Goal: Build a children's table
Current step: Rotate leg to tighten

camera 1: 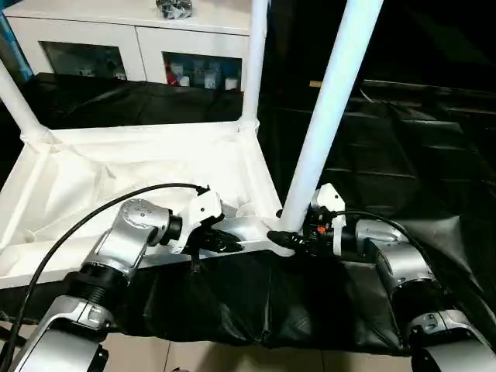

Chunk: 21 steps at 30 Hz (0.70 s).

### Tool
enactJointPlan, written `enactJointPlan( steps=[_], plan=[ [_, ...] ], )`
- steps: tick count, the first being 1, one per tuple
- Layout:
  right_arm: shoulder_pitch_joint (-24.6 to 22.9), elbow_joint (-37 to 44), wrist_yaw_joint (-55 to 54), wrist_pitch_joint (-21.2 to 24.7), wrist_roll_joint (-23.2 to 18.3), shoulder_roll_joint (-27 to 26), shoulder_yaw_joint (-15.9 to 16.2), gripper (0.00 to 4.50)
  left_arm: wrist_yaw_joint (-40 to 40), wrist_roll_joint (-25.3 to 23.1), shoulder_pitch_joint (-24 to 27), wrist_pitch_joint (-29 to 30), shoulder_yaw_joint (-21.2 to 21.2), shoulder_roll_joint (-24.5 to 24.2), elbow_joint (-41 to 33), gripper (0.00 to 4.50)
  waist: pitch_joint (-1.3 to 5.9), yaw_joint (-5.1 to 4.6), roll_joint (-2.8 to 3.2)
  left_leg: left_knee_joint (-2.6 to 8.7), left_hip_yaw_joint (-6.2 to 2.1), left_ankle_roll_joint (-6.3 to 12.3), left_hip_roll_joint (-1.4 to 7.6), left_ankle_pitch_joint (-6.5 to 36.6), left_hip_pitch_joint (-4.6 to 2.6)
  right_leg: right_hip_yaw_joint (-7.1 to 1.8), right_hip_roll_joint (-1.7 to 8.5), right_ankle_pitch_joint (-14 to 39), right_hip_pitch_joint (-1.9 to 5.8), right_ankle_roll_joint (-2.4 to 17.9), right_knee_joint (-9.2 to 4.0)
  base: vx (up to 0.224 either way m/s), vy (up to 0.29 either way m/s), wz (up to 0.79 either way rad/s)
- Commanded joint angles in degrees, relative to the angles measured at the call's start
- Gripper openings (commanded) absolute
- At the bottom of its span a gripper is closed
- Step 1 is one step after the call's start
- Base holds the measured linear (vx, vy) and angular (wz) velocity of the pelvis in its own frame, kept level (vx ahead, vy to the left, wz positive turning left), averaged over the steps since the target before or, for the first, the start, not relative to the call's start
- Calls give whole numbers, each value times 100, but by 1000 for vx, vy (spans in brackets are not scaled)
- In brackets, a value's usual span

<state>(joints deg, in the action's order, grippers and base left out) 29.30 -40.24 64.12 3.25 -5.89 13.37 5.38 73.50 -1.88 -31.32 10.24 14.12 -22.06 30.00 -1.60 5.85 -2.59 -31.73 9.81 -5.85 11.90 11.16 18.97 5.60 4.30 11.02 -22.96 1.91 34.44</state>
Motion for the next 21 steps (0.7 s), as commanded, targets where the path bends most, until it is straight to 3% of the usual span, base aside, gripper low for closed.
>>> enactJointPlan(
  steps=[1,5,7,9,10,14,17,19,21],
  plan=[
    [-59,-433,-634,203,81,-342,20,270,-397,25,-58,133,70,230,113,0,233,21,15,314,6,348,177,813,58,-334,434,1044,337,1083,-387,0,0,0],
    [199,-1134,-2631,194,16,-850,-598,269,-1388,-233,-316,344,51,779,463,0,197,-71,8,365,-33,56,148,1220,19,-339,459,2043,290,821,-499,0,0,0],
    [258,-1245,-3004,164,-41,-990,-718,269,-1627,-287,-380,388,75,974,534,0,187,-78,14,367,-35,22,151,1400,-20,-343,457,2365,252,705,-551,0,0,0],
    [336,-1341,-3497,101,-74,-1205,-813,269,-1910,-337,-459,448,108,1259,643,0,180,-81,9,376,-32,60,150,1447,-14,-349,451,2409,243,628,-571,0,0,0],
    [405,-1422,-3875,21,-62,-1381,-851,269,-2170,-391,-520,458,130,1464,745,0,176,-84,37,381,-34,60,140,1519,-17,-348,443,2447,234,599,-584,0,0,0],
    [582,-1541,-4387,-71,61,-1715,-769,269,-2512,-501,-605,438,242,1802,935,0,166,-81,39,394,-52,60,136,1741,-56,-336,451,2706,220,510,-618,0,0,0],
    [662,-1607,-4401,-294,276,-1792,-621,269,-2585,-520,-613,391,296,1887,972,0,192,-69,45,395,-45,101,145,1606,-34,-348,453,2347,240,571,-590,0,0,0],
    [677,-1634,-4357,-463,379,-1762,-587,325,-2554,-520,-582,351,282,1871,947,0,194,-71,53,398,-41,126,147,1543,-16,-349,449,2135,255,650,-565,0,0,0],
    [664,-1617,-4166,-533,375,-1683,-581,341,-2455,-518,-525,293,280,1793,867,0,187,-71,47,398,-36,165,138,1555,-7,-348,447,2135,266,672,-563,0,0,0]
  ],
)
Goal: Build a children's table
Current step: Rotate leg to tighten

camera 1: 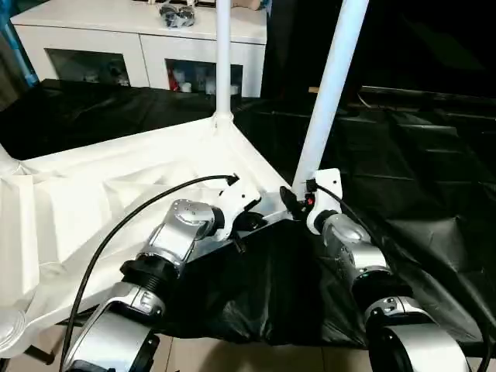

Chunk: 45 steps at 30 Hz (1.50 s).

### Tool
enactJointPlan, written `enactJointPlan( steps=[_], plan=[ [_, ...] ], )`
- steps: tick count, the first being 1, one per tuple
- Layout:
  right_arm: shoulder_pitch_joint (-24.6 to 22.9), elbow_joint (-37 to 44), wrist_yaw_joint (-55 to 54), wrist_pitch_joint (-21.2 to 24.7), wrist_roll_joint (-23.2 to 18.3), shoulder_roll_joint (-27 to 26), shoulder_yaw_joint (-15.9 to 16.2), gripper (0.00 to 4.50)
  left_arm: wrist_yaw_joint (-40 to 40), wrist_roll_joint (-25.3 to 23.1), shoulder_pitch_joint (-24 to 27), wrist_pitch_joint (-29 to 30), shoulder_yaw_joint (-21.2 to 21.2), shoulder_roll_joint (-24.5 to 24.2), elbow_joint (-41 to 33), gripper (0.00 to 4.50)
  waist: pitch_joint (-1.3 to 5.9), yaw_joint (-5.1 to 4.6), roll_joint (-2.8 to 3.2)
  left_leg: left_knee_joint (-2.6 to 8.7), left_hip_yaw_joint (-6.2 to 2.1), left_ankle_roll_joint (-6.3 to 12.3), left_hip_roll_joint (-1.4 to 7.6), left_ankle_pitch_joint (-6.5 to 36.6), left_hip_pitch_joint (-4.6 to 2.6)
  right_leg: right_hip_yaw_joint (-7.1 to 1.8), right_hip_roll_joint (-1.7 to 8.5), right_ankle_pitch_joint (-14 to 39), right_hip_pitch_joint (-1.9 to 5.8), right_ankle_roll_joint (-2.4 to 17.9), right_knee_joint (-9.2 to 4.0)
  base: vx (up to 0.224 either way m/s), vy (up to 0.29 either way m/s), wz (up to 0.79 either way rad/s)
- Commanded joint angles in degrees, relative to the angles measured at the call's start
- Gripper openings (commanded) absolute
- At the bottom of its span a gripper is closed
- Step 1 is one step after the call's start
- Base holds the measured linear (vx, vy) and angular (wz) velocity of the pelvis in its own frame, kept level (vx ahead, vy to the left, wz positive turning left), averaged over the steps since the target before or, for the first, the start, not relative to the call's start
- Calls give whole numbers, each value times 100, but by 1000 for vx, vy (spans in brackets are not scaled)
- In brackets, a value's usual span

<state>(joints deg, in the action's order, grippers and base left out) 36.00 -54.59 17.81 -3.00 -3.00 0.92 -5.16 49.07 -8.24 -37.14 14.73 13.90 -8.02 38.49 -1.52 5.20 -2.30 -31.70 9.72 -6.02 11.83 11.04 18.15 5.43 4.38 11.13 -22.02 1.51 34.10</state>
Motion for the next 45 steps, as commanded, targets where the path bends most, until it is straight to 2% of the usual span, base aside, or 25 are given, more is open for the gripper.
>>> enactJointPlan(
  steps=[1,3,5,9,10,11,12,14,15,16,18,20,23,24,29,34,39,43,45],
  plan=[
    [-18,-170,537,43,106,-369,495,349,69,138,95,-184,290,340,-41,0,176,-10,22,396,-29,186,147,1570,78,-331,439,2154,175,709,-532,0,0,0],
    [-46,-140,753,-79,104,-210,551,361,190,178,152,-244,234,242,-113,0,176,-12,22,400,-35,211,156,1582,84,-330,453,2250,181,688,-542,0,0,0],
    [-83,-78,991,-192,164,-23,626,385,381,260,226,-273,181,125,-215,0,185,-14,17,390,-29,250,157,1491,94,-331,445,2112,192,723,-526,0,0,0],
    [-167,84,1661,-281,108,304,643,399,831,428,371,-379,149,-134,-448,0,216,-7,5,355,-6,386,160,1114,129,-342,440,1419,239,942,-437,0,0,0],
    [-216,157,1992,-363,146,493,722,399,1098,534,437,-464,123,-280,-559,0,216,-11,-40,335,13,454,148,947,142,-345,435,1236,245,1006,-420,0,0,0],
    [-237,179,2130,-426,187,581,766,399,1224,585,466,-505,109,-348,-611,0,234,14,-16,310,20,563,144,717,154,-346,432,985,258,1059,-383,0,0,0],
    [-242,182,2166,-447,202,604,778,399,1258,598,474,-518,105,-366,-624,0,248,30,-7,297,19,576,151,632,153,-349,441,823,258,1102,-351,0,0,0],
    [-320,324,2858,-403,51,793,758,399,1667,701,546,-562,101,-621,-772,0,260,5,-47,274,29,677,139,460,190,-338,400,442,260,1187,-300,0,0,0],
    [-321,326,2864,-403,49,794,758,399,1670,702,547,-563,101,-623,-773,0,253,6,-32,276,22,709,143,466,192,-332,404,407,260,1220,-287,0,0,0],
    [-372,457,3245,-324,-76,877,758,374,1822,724,562,-556,94,-753,-820,0,230,-1,-10,284,25,728,155,551,183,-327,405,518,240,1244,-313,0,0,0],
    [-418,566,3563,-238,-214,953,802,367,1916,712,574,-586,82,-855,-836,0,219,15,3,295,25,678,178,702,168,-326,409,757,244,1224,-335,0,0,0],
    [-486,718,3948,-113,-355,1029,838,336,2029,737,583,-588,67,-970,-861,0,211,23,7,298,32,622,186,770,162,-322,405,860,237,1209,-342,0,0,0],
    [-543,813,4299,-36,-446,1100,872,322,2146,767,585,-595,71,-1087,-887,0,216,44,3,295,31,559,192,767,166,-323,410,883,241,1200,-329,0,0,0],
    [-564,843,4408,-2,-454,1130,912,301,2210,778,589,-609,72,-1138,-902,0,217,52,5,286,33,559,184,737,169,-322,408,835,248,1211,-325,0,0,0],
    [-655,961,4766,102,-439,1185,1013,273,2419,812,615,-686,82,-1315,-898,0,223,74,0,275,34,565,186,597,170,-323,407,605,251,1260,-290,0,0,0],
    [-727,1040,4813,203,-492,1149,1048,264,2460,826,639,-694,68,-1364,-873,0,216,85,-1,278,34,505,187,675,160,-325,417,743,244,1255,-302,0,0,0],
    [-801,998,4334,341,-491,926,949,263,2263,833,685,-538,69,-1240,-884,0,203,82,-20,290,25,425,178,734,164,-332,424,974,241,1169,-321,0,0,0],
    [-788,738,3010,241,-296,500,733,262,1716,652,580,-238,148,-917,-730,0,175,21,-28,327,-6,247,160,991,146,-342,451,1690,218,950,-404,0,0,0],
    [-722,544,2305,254,-226,257,655,262,1345,527,474,-94,203,-659,-573,0,152,-4,-15,348,-15,145,156,1186,114,-342,442,2140,177,821,-458,0,0,0]
  ],
)
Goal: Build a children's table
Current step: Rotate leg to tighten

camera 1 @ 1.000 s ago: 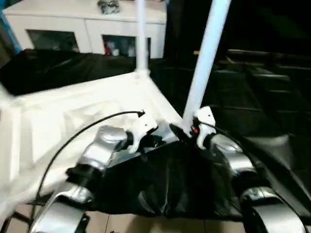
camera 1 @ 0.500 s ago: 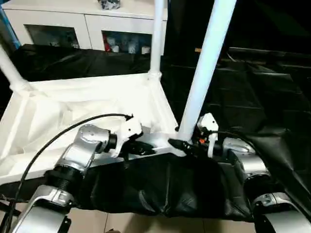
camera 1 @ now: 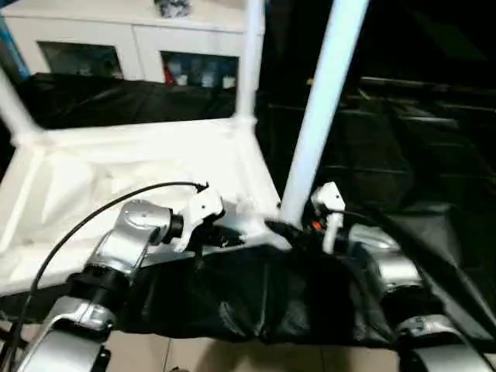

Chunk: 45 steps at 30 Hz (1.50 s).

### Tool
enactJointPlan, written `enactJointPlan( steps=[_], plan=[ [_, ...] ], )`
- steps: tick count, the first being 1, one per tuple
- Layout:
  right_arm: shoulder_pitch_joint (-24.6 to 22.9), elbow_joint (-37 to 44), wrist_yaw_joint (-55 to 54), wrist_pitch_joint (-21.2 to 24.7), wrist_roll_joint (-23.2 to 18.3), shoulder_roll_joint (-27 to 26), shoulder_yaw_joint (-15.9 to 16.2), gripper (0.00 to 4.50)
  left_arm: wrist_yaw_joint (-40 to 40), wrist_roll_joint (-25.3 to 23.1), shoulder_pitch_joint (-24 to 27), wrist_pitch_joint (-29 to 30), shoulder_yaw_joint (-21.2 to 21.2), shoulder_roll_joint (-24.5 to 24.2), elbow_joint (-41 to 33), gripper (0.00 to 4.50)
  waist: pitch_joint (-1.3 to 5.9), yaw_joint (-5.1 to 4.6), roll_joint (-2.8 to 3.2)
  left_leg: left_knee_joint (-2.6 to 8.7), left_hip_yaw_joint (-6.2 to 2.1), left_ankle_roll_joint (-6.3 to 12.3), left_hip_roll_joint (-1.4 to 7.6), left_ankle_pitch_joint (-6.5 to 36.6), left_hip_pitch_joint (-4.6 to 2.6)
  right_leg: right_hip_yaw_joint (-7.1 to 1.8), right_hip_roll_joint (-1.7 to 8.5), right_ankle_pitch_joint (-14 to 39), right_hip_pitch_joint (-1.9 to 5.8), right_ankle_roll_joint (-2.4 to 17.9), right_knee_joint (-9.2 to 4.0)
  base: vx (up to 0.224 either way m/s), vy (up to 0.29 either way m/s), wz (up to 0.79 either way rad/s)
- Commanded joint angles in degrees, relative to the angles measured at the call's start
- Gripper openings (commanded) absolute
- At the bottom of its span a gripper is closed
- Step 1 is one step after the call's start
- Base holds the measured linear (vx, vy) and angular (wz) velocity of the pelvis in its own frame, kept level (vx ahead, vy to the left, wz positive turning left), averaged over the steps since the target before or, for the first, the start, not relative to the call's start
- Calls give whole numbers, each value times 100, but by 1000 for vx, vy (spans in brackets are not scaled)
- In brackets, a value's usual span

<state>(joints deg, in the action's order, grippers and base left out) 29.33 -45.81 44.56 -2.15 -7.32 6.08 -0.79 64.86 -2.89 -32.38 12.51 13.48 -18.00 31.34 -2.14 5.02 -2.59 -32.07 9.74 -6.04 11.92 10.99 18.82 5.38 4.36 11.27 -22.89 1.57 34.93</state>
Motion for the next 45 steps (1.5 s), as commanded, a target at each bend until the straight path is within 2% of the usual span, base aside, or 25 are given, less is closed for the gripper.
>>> enactJointPlan(
  steps=[1,3,5,6,7,8,12,14,16,17,18,19,20,22,23,24,26,31,33,34,35,38,45],
  plan=[
    [-27,-399,-556,159,221,-324,197,262,-359,-33,-36,169,244,426,189,0,210,10,15,392,-21,133,147,1234,47,-335,440,2200,264,782,-552,0,0,0],
    [147,-714,-1510,149,294,-658,102,262,-1003,-157,-224,329,241,878,456,0,183,0,39,409,-32,76,142,1544,3,-333,444,2605,224,667,-613,0,0,0],
    [244,-839,-1854,151,321,-778,73,262,-1210,-190,-292,374,250,1041,560,0,175,-12,24,412,-44,39,129,1743,-27,-321,446,2912,204,560,-657,0,0,0],
    [332,-940,-2114,158,344,-878,60,262,-1395,-212,-348,400,243,1169,660,0,176,-9,59,415,-55,31,132,1828,-44,-317,455,2986,202,534,-667,0,0,0],
    [444,-1038,-2356,124,516,-966,177,262,-1582,-253,-410,399,251,1302,776,0,178,-14,49,413,-58,41,123,1948,-75,-309,450,3110,185,480,-697,0,0,0],
    [559,-1128,-2578,82,730,-1038,331,262,-1779,-295,-468,366,246,1428,888,0,191,-15,34,419,-62,60,119,1951,-70,-303,451,3095,202,452,-703,0,0,0],
    [661,-1214,-2671,10,734,-1103,270,262,-1829,-296,-479,327,219,1502,898,0,231,9,59,429,-44,155,133,1627,-18,-332,441,2453,236,554,-642,0,0,0],
    [656,-1236,-2541,-102,616,-1031,143,332,-1683,-256,-413,276,185,1432,750,0,245,15,49,422,-30,204,137,1482,6,-340,436,2049,258,679,-592,0,0,0],
    [588,-1194,-2248,-226,530,-903,93,335,-1438,-205,-320,160,175,1281,590,0,241,19,53,420,-21,236,135,1446,17,-339,442,1964,267,748,-587,0,0,0],
    [552,-1173,-2080,-296,503,-826,108,345,-1307,-169,-275,90,180,1201,518,0,254,19,51,418,-28,261,138,1396,44,-338,457,1924,298,756,-574,0,0,0],
    [534,-1164,-1991,-339,494,-778,131,361,-1233,-147,-250,47,186,1156,481,0,256,20,54,416,-25,279,141,1360,42,-338,453,1874,296,767,-572,0,0,0],
    [481,-1110,-1672,-405,432,-651,136,374,-1077,-117,-187,48,199,1025,378,0,254,14,25,414,-17,304,146,1292,47,-337,443,1750,298,804,-559,0,0,0],
    [472,-1095,-1613,-406,424,-633,141,385,-1046,-113,-177,33,204,1004,363,0,262,19,40,409,-18,340,151,1233,52,-335,445,1614,314,870,-535,0,0,0],
    [400,-970,-1172,-408,385,-490,197,391,-820,-82,-108,-57,236,853,258,0,262,17,37,404,-15,401,151,1130,69,-334,442,1429,337,929,-518,0,0,0],
    [286,-745,-610,-386,382,-274,363,400,-539,-29,-31,-119,250,650,137,0,259,21,46,395,0,436,145,1080,59,-339,444,1385,326,946,-527,0,0,0],
    [272,-717,-545,-381,380,-249,382,419,-504,-21,-21,-131,252,626,123,0,266,26,36,394,-11,469,145,1046,69,-327,435,1373,353,947,-512,0,0,0],
    [150,-437,88,-284,308,-15,527,419,-156,62,56,-195,256,404,-17,0,262,10,48,395,-3,496,157,1052,59,-334,432,1359,329,983,-512,0,0,0],
    [-56,71,1547,-83,118,545,700,419,572,197,158,-293,243,-103,-264,0,283,37,52,371,3,568,190,839,61,-326,407,842,341,1176,-436,0,0,0],
    [-54,84,1796,-52,86,635,700,394,650,238,158,-270,208,-168,-292,0,292,47,47,344,14,576,198,679,83,-317,404,526,346,1303,-388,0,0,0],
    [-54,84,1796,-52,86,635,700,385,650,238,158,-270,208,-168,-292,0,292,48,42,337,18,578,193,659,91,-317,407,494,349,1318,-384,0,0,0],
    [-67,176,2093,2,9,754,737,380,786,281,157,-265,205,-277,-338,0,285,50,11,336,21,574,194,658,92,-316,416,529,347,1328,-382,0,0,0],
    [-111,367,2456,160,-98,884,807,356,914,320,152,-295,205,-394,-359,0,290,83,18,319,26,587,190,648,97,-321,416,588,351,1278,-382,0,0,0],
    [-193,629,2934,415,-198,1022,919,308,1114,364,206,-348,233,-546,-381,0,296,140,8,305,34,524,190,587,84,-319,413,413,337,1345,-352,0,0,0]
  ],
)
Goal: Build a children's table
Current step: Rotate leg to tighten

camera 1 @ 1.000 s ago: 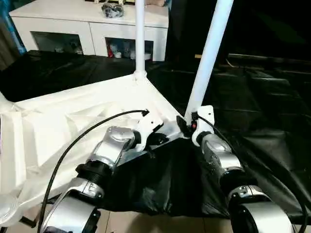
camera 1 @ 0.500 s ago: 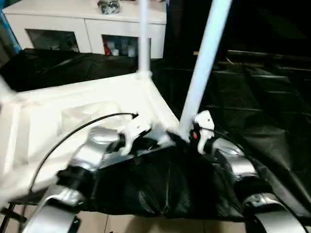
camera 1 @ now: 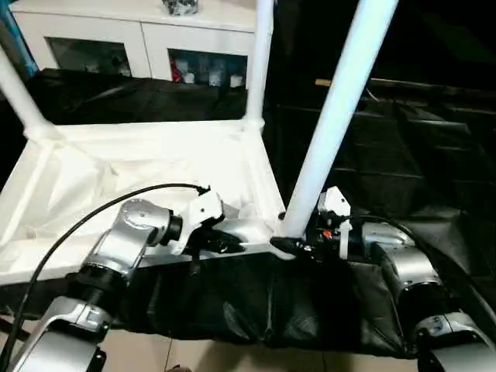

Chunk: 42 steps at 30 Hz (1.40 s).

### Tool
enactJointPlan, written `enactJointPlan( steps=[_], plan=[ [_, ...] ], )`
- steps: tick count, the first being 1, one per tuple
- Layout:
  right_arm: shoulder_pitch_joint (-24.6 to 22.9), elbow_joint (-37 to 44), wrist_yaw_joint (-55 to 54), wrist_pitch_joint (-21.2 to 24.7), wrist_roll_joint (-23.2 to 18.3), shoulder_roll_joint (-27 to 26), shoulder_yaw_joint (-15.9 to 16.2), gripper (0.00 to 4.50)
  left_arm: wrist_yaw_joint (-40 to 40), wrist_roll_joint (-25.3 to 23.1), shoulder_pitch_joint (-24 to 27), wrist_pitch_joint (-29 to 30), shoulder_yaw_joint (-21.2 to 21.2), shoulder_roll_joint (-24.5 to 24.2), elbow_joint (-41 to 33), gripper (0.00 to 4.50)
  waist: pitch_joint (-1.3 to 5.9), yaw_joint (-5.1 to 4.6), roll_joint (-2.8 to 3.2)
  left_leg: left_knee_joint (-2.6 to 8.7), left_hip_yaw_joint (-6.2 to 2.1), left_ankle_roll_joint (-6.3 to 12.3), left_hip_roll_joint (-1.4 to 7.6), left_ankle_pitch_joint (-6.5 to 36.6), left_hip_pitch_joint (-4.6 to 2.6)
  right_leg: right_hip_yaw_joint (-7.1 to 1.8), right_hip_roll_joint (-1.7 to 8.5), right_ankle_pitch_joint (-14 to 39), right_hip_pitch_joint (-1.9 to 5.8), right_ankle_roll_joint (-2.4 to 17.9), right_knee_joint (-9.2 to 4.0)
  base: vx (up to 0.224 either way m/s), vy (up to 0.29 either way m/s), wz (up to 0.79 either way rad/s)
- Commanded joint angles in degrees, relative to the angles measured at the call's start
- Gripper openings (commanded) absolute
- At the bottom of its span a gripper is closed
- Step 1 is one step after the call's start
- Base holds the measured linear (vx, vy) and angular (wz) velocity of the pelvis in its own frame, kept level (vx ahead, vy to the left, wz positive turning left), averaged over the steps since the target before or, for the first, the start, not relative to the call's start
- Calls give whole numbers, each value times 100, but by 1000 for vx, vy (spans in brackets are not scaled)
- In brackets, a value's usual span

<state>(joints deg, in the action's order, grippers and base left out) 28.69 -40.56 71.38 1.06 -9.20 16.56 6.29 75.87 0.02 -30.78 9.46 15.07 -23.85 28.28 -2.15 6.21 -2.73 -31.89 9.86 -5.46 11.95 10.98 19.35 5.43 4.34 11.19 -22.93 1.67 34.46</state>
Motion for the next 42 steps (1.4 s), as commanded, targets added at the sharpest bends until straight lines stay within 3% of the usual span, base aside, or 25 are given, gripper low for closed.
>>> enactJointPlan(
  steps=[1,3,8,17,20,25,31,32,35,40,41,42],
  plan=[
    [-134,123,296,108,-14,-25,213,305,35,75,47,-49,80,27,-70,0,298,26,19,287,22,459,188,582,32,-323,415,401,343,1341,-299,0,0,0],
    [-140,143,350,134,-26,-26,220,277,46,74,45,-53,84,22,-67,0,297,39,20,283,23,465,185,554,32,-325,412,346,345,1341,-295,0,0,0],
    [-194,281,479,272,-69,17,304,257,101,77,-3,-62,89,-6,-8,0,302,50,24,280,17,441,185,546,29,-320,414,354,348,1331,-287,0,0,0],
    [-299,394,441,423,-77,0,283,256,21,95,-28,-40,88,8,42,0,295,56,10,269,16,386,176,642,40,-327,413,539,352,1258,-302,0,0,0],
    [-302,184,-366,351,-79,-285,15,256,-357,46,-65,46,9,161,144,0,284,56,19,277,12,338,177,713,36,-329,426,714,333,1223,-323,0,0,0],
    [-287,-122,-1531,187,-17,-698,-265,256,-953,-88,-186,214,-12,484,321,0,243,-15,-9,328,-23,123,153,1130,8,-337,452,1870,305,864,-451,0,0,0],
    [-79,-729,-3488,168,323,-1341,-460,255,-1824,-313,-398,396,86,1098,670,0,233,-79,6,358,-43,8,141,1320,-20,-341,440,2159,261,751,-498,0,0,0],
    [63,-948,-4114,143,417,-1546,-547,255,-2189,-336,-484,494,75,1356,786,0,235,-89,54,368,-55,-25,145,1346,-11,-343,446,2187,271,734,-492,0,0,0],
    [250,-1197,-4714,111,506,-1738,-599,255,-2541,-360,-558,572,87,1637,873,0,240,-100,31,359,-53,-37,124,1493,-33,-339,447,2358,263,678,-521,0,0,0],
    [534,-1394,-5145,-290,749,-1946,-438,255,-2808,-432,-596,565,128,2041,939,0,265,-87,42,344,-27,94,122,1349,-20,-354,434,1961,260,700,-501,0,0,0],
    [537,-1380,-5108,-343,746,-1934,-427,290,-2795,-425,-589,552,134,2057,928,0,274,-74,41,338,-20,129,120,1263,-15,-355,428,1788,271,741,-483,0,0,0],
    [539,-1370,-5009,-359,668,-1907,-484,290,-2747,-416,-564,540,135,2031,888,0,277,-73,45,342,-21,167,120,1183,2,-354,420,1632,289,783,-459,0,0,0]
  ],
)
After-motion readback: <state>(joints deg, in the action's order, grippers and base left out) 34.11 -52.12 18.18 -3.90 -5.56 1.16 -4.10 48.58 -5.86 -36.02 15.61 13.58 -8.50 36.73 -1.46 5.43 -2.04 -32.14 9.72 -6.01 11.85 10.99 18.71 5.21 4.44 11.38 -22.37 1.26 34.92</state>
